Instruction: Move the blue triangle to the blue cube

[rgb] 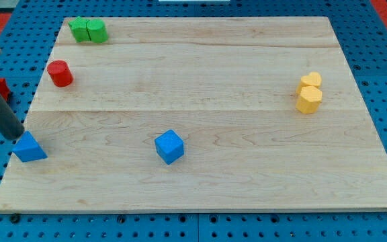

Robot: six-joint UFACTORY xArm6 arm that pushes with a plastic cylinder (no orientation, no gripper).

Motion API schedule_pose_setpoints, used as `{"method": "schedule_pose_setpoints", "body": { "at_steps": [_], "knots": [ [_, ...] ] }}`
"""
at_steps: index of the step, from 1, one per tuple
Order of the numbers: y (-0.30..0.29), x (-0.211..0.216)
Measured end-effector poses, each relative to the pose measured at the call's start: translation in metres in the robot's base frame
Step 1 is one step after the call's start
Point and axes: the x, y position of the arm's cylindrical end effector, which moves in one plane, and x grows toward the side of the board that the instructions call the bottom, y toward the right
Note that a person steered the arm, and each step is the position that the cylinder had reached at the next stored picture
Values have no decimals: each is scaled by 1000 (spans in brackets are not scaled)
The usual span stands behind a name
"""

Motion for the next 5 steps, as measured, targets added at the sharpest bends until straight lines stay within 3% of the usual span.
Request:
{"method": "schedule_pose_setpoints", "body": {
  "at_steps": [1,2,4,5],
  "knots": [
    [4,37],
    [36,35],
    [173,43],
    [184,47]
  ]
}}
